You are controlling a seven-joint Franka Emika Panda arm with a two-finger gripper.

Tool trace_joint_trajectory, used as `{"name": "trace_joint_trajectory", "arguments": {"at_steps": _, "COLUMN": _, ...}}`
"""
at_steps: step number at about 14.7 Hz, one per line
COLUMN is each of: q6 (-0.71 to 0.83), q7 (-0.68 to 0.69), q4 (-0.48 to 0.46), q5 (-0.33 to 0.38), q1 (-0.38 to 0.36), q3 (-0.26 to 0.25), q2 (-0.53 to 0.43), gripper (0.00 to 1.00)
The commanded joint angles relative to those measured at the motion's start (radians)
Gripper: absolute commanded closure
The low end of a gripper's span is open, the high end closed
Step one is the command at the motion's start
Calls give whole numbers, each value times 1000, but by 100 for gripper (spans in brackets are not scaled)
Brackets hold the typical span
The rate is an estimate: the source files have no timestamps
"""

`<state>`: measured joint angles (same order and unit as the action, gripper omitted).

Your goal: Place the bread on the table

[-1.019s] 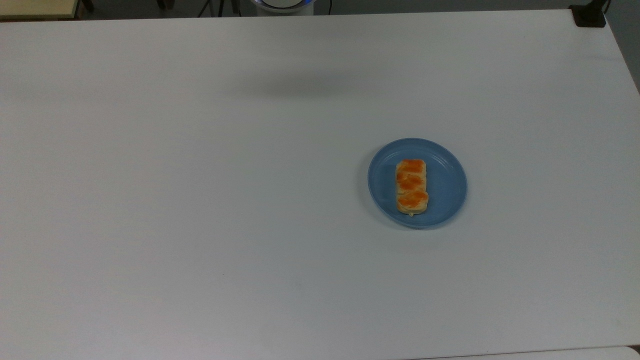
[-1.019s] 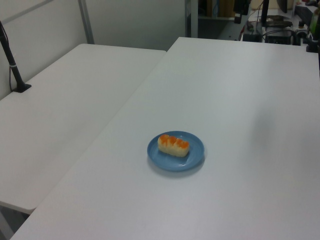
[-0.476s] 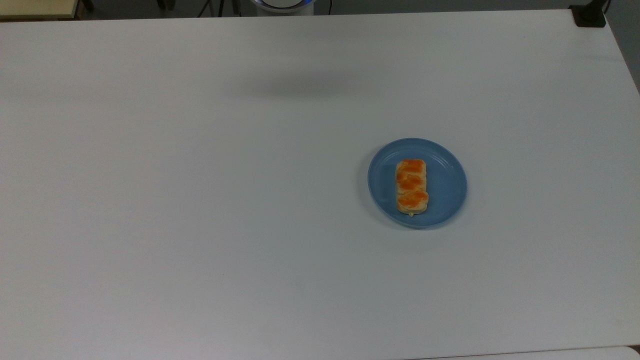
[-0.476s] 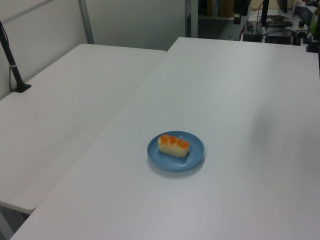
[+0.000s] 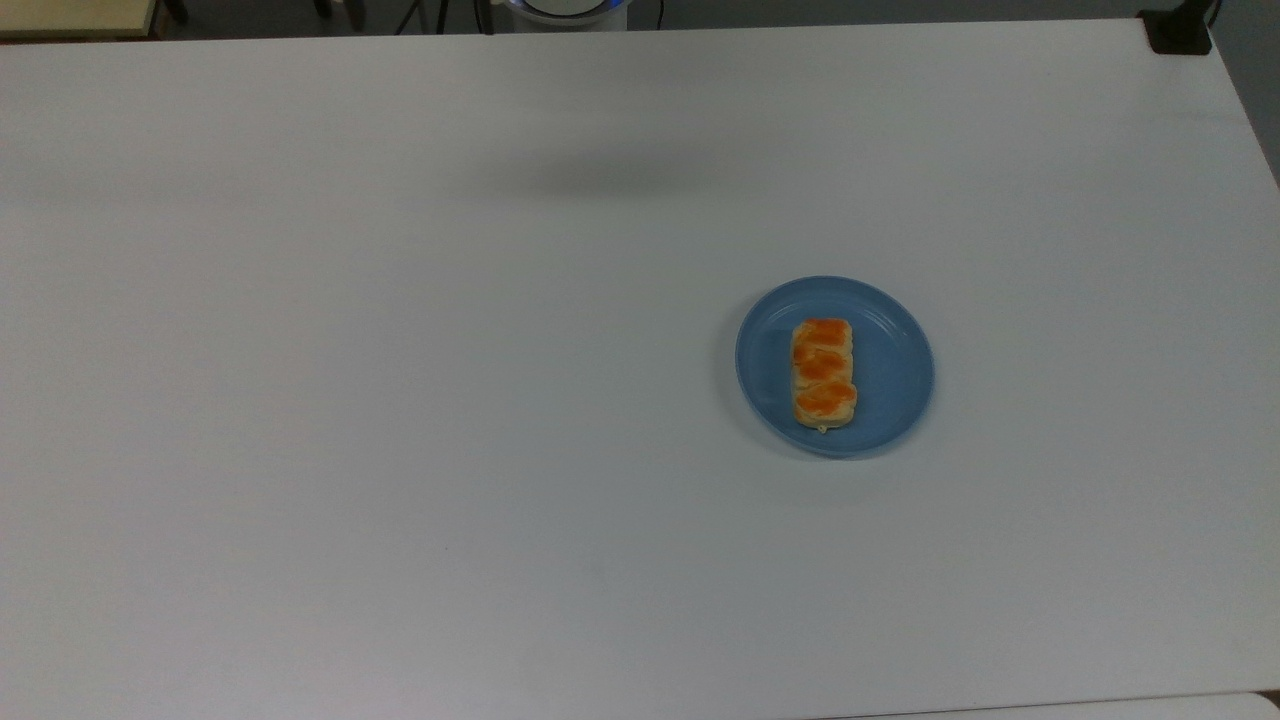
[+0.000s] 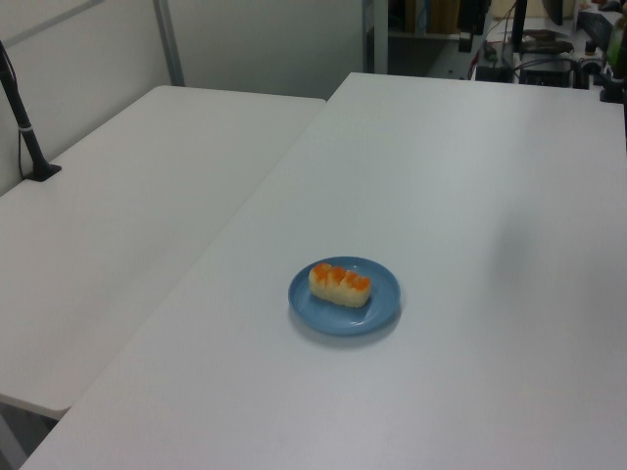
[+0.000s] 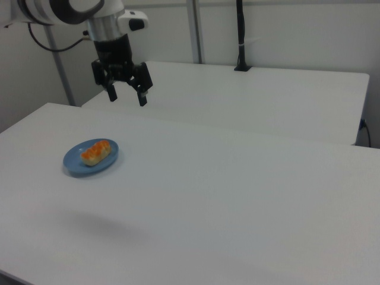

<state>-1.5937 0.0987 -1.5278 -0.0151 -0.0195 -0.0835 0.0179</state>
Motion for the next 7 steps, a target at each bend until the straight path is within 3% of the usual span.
{"name": "trace_joint_trajectory", "arguments": {"at_steps": 1, "q6": -32, "q7": 33, "q4": -54, "q5": 1, "q1": -7, "q3": 33, "q2": 10, "gripper": 0}}
{"name": "trace_joint_trajectory", "arguments": {"at_steps": 3, "q6": -37, "q7": 29, "q4": -51, "q5": 4, "q1": -11, "q3": 36, "q2": 36, "gripper": 0}}
{"name": "trace_joint_trajectory", "arguments": {"at_steps": 6, "q6": -81, "q7": -22, "q4": -54, "q5": 20, "q1": -16, "q3": 102, "q2": 91, "gripper": 0}}
{"name": "trace_joint_trajectory", "arguments": {"at_steps": 7, "q6": -121, "q7": -140, "q4": -54, "q5": 21, "q1": -16, "q3": 149, "q2": 117, "gripper": 0}}
